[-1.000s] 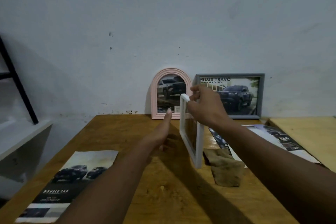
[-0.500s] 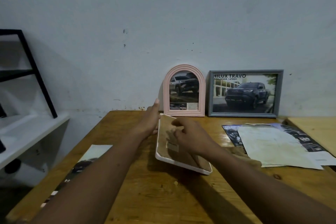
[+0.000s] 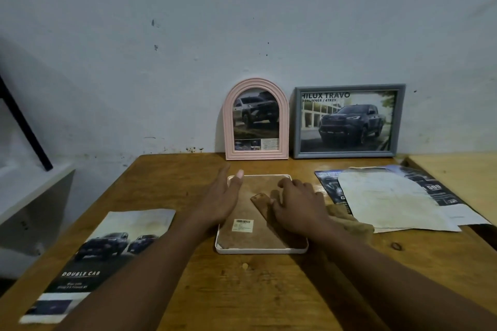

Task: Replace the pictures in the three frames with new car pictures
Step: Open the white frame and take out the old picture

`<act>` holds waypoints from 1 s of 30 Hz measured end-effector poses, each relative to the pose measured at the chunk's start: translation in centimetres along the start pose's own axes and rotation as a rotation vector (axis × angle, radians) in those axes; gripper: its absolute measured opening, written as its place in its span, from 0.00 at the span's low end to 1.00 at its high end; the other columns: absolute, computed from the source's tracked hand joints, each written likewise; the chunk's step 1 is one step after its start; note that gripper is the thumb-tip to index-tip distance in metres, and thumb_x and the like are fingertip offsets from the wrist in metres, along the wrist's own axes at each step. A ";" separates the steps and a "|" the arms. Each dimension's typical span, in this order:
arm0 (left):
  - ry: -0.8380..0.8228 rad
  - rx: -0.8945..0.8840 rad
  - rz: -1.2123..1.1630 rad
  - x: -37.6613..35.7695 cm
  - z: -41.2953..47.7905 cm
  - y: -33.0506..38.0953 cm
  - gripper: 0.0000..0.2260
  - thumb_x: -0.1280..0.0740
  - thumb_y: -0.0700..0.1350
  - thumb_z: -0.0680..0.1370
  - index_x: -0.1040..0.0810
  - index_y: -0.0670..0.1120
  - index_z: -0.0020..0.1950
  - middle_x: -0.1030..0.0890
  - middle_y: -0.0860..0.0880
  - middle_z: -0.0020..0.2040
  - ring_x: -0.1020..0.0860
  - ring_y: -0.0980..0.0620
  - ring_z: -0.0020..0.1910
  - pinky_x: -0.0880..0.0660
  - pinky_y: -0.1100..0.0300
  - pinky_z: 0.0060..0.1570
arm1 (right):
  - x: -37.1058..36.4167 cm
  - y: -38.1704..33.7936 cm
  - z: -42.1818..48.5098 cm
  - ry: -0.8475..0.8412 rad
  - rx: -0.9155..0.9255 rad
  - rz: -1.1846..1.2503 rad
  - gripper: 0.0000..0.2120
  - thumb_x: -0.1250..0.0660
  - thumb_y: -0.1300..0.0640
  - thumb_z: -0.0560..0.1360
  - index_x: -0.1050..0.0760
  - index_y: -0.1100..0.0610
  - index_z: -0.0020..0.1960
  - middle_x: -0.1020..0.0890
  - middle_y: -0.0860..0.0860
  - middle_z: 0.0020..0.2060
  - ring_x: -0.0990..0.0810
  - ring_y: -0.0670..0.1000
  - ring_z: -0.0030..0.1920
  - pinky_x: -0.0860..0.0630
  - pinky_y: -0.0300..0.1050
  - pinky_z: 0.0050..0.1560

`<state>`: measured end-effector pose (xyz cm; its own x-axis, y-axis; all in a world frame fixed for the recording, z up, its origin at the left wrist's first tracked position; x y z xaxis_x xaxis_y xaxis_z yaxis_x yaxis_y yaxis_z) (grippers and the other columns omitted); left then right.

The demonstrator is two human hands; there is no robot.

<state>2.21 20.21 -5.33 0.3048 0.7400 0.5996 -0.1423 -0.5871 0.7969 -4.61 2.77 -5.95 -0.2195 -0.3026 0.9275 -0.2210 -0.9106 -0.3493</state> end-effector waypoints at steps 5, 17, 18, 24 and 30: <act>0.010 -0.103 0.111 -1.2 0.9 -1.3 0.33 0.51 0.71 0.79 0.51 0.61 0.82 0.46 0.52 0.83 0.44 0.44 0.81 0.40 0.40 0.76 | -0.7 0.5 3.2 -0.066 -0.016 0.007 0.27 0.42 0.39 0.79 0.38 0.52 0.74 0.32 0.53 0.73 0.36 0.56 0.73 0.36 0.61 0.70; 0.016 -0.144 0.204 -1.0 2.2 -3.7 0.35 0.54 0.71 0.78 0.53 0.61 0.83 0.48 0.53 0.84 0.47 0.49 0.82 0.44 0.43 0.78 | -3.0 -1.4 5.4 0.000 -0.023 0.062 0.29 0.41 0.33 0.74 0.36 0.47 0.69 0.31 0.55 0.68 0.33 0.58 0.68 0.38 0.62 0.67; 0.020 -0.137 0.198 -0.9 2.2 -3.9 0.35 0.54 0.71 0.78 0.53 0.61 0.83 0.49 0.53 0.84 0.47 0.48 0.82 0.44 0.43 0.78 | -3.2 -1.5 5.6 -0.002 -0.027 0.065 0.29 0.41 0.32 0.74 0.35 0.47 0.68 0.32 0.55 0.67 0.33 0.59 0.68 0.38 0.61 0.66; 0.044 -0.102 0.191 -0.9 2.4 -4.0 0.35 0.54 0.72 0.77 0.53 0.62 0.82 0.49 0.54 0.84 0.47 0.48 0.82 0.43 0.41 0.77 | -2.7 -1.1 7.2 0.056 -0.143 0.284 0.21 0.35 0.37 0.71 0.34 0.47 0.57 0.29 0.54 0.60 0.31 0.58 0.63 0.38 0.58 0.63; 0.038 -0.111 0.172 -0.8 2.3 -3.8 0.36 0.54 0.73 0.77 0.54 0.61 0.82 0.50 0.54 0.84 0.47 0.47 0.82 0.43 0.42 0.77 | -2.4 -0.9 7.6 0.180 -0.135 0.243 0.18 0.38 0.41 0.71 0.37 0.49 0.54 0.27 0.53 0.54 0.31 0.56 0.57 0.38 0.57 0.58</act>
<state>4.64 21.08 -9.03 0.2316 0.6453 0.7279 -0.2924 -0.6675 0.6848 3.34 2.18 -6.86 -0.4427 -0.4412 0.7806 -0.2624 -0.7687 -0.5833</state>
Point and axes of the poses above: each hand's wrist, its own z-axis towards the middle knuckle, its own x-axis out of the back of the hand, y = z × x, the point moved 5 cm from there along z, towards the middle knuckle
